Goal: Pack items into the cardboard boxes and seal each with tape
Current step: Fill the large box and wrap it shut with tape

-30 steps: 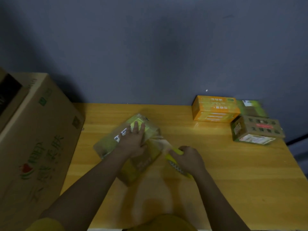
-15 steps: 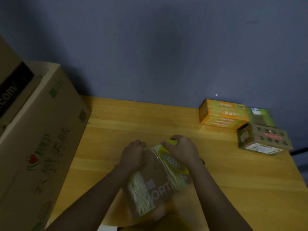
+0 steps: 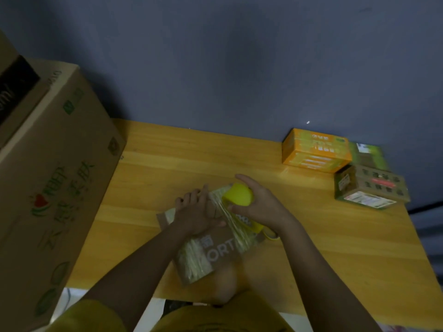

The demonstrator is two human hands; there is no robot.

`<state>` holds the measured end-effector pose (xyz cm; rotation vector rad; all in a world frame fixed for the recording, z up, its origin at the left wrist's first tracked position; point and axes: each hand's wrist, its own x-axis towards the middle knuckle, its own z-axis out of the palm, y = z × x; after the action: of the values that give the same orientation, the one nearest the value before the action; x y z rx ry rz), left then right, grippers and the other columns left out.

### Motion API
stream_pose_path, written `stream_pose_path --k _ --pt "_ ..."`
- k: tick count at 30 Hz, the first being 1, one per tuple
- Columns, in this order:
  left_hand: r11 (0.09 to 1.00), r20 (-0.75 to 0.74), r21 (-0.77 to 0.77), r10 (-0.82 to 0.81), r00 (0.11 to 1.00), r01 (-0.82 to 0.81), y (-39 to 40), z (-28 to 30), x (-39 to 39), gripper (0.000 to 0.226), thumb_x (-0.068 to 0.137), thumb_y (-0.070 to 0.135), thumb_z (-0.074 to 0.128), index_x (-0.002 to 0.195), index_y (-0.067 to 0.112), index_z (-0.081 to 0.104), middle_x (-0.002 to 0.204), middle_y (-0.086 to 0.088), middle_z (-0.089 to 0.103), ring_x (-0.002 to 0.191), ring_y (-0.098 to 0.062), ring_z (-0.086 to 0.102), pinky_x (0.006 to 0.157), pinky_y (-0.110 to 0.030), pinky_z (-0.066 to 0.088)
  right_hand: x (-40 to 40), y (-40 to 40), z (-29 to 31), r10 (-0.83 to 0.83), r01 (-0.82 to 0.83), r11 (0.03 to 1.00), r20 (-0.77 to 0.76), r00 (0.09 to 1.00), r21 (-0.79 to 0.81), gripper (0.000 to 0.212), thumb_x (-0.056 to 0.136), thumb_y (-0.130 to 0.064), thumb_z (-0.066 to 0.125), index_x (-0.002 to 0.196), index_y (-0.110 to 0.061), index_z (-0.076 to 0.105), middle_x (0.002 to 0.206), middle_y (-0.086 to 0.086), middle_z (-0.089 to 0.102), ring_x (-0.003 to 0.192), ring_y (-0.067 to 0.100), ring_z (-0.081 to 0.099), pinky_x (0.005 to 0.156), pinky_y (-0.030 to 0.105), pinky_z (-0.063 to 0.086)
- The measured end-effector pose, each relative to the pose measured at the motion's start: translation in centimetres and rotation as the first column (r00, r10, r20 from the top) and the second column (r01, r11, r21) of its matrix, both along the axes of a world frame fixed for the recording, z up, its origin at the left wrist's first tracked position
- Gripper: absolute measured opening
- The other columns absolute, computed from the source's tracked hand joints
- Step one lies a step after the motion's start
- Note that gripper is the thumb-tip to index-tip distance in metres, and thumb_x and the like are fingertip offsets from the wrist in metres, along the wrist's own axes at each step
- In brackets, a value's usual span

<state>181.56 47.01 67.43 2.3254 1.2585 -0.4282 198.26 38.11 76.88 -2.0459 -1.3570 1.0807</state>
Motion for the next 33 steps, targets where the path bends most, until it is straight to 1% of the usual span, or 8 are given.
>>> stream_pose_path --k 4,8,11,15,21,24,27,33 --pt "0.998 0.021 0.054 0.034 0.999 -0.035 0.2 0.1 0.6 0.116 0.073 0.083 0.046 0.152 0.024 -0.014 0.159 -0.006 0.003 0.143 -0.030 0.010 0.113 -0.053 0.009 -0.6 1.9 -0.4 -0.014 0.012 1.000 0.146 0.989 0.014 0.075 0.086 -0.042 0.069 0.148 -0.035 0.027 0.146 0.003 0.044 0.115 0.031 0.054 0.085 0.047 0.050" --pt "0.963 0.001 0.236 0.136 0.991 -0.132 0.8 0.6 1.5 0.107 0.079 0.076 0.046 0.153 0.020 -0.008 0.159 -0.007 0.005 0.144 -0.029 0.011 0.116 -0.053 0.004 -0.2 3.5 -0.1 -0.013 0.013 1.000 0.110 0.994 0.000 0.079 0.084 -0.049 0.069 0.149 -0.033 0.026 0.155 0.001 0.033 0.132 0.030 0.042 0.098 0.047 0.045" --pt "0.961 0.017 0.172 0.218 0.976 -0.218 -0.4 -0.3 1.5 0.093 0.088 0.070 0.036 0.153 0.023 -0.009 0.161 -0.007 -0.008 0.148 -0.028 -0.005 0.119 -0.047 -0.001 0.1 2.8 0.0 0.059 -0.057 0.998 0.070 0.996 -0.040 0.086 0.081 -0.038 0.073 0.151 -0.035 0.022 0.156 0.001 0.031 0.134 0.027 0.040 0.098 0.045 0.045" --pt "0.929 0.026 0.130 0.346 0.938 -0.346 -1.4 -0.8 1.4 0.083 0.091 0.069 0.023 0.151 0.028 -0.015 0.157 -0.008 -0.025 0.145 -0.024 -0.022 0.119 -0.044 -0.008 -1.1 1.8 0.3 0.140 -0.141 0.990 0.189 0.972 -0.007 0.094 0.080 -0.030 0.072 0.153 -0.034 0.014 0.142 0.008 0.050 0.114 0.031 0.056 0.083 0.041 0.051" --pt "0.928 0.011 0.092 0.362 0.932 -0.362 -1.5 -0.9 2.1 0.088 0.087 0.075 0.021 0.150 0.027 -0.018 0.156 -0.006 -0.028 0.144 -0.023 -0.025 0.117 -0.045 -0.012 -1.2 -3.7 0.9 -0.092 0.094 0.995 0.072 0.993 -0.026 0.067 0.084 -0.042 0.066 0.142 -0.032 0.035 0.119 0.003 0.061 0.090 0.025 0.062 0.064 0.031 0.043" --pt "0.918 -0.012 0.069 0.393 0.920 -0.391 -1.3 -0.7 2.4 0.090 0.087 0.076 0.022 0.150 0.026 -0.019 0.155 -0.006 -0.030 0.143 -0.022 -0.027 0.116 -0.047 -0.013 -1.9 -6.5 -0.6 -0.156 0.158 0.987 0.057 0.986 -0.038 0.071 0.083 -0.042 0.066 0.143 -0.036 0.029 0.109 -0.004 0.061 0.095 0.023 0.063 0.066 0.031 0.044" --pt "0.926 -0.021 0.051 0.375 0.927 -0.374 -1.3 -0.4 2.5 0.091 0.087 0.076 0.022 0.150 0.025 -0.020 0.155 -0.007 -0.031 0.143 -0.023 -0.028 0.116 -0.048 -0.012 -2.4 -9.0 -2.8 -0.224 0.222 0.968 -0.009 0.975 -0.116 0.075 0.082 -0.044 0.066 0.143 -0.046 0.023 0.119 -0.008 0.060 0.092 0.020 0.063 0.068 0.032 0.048" --pt "0.933 -0.036 0.024 0.361 0.932 -0.360 -1.1 -0.4 2.6 0.091 0.088 0.075 0.024 0.149 0.025 -0.022 0.154 -0.006 -0.034 0.142 -0.022 -0.030 0.114 -0.053 -0.013 -3.3 -9.8 -6.5 -0.240 0.247 0.955 0.057 0.969 -0.165 0.084 0.081 -0.043 0.064 0.145 -0.048 0.010 0.095 0.007 0.069 0.084 0.031 0.065 0.069 0.038 0.050"
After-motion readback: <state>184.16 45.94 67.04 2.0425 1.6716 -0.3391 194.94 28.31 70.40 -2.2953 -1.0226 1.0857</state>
